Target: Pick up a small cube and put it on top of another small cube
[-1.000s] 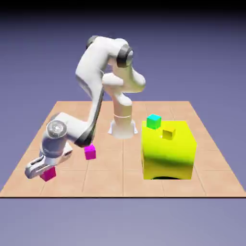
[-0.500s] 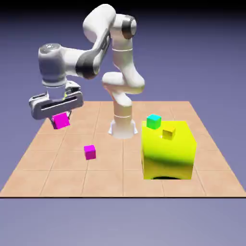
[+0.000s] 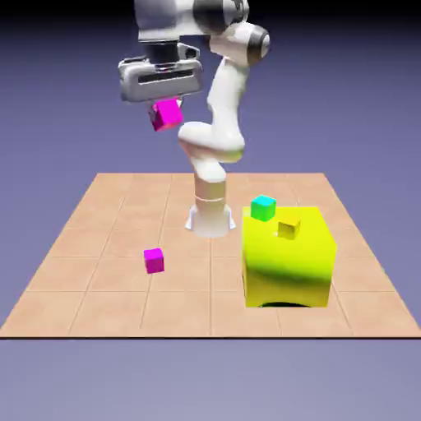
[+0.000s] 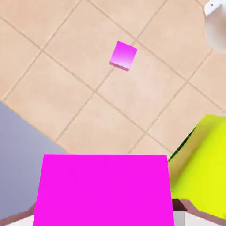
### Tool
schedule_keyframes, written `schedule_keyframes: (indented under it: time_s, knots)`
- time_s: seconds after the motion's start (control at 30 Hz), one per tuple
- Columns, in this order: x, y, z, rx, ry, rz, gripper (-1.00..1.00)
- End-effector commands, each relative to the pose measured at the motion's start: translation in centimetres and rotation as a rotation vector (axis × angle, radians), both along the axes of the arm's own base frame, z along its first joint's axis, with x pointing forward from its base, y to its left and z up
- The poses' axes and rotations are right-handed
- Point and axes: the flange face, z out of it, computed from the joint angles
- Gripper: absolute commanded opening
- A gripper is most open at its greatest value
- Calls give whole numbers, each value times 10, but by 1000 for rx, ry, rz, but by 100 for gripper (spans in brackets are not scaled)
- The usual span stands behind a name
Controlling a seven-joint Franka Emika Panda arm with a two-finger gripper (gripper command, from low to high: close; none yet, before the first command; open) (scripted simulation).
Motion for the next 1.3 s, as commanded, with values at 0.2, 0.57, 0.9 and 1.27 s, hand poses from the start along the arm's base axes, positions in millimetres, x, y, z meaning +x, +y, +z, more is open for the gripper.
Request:
schedule_keyframes:
  time_s: [0.2,0.57,0.9,1.27]
  knots:
    - [-38,95,7,-64,40,10,-100]
    - [-50,218,-71,-200,219,-51,-100]
    - [-21,252,-207,-297,472,-223,-100]
    - [-32,248,-250,-298,484,-228,100]
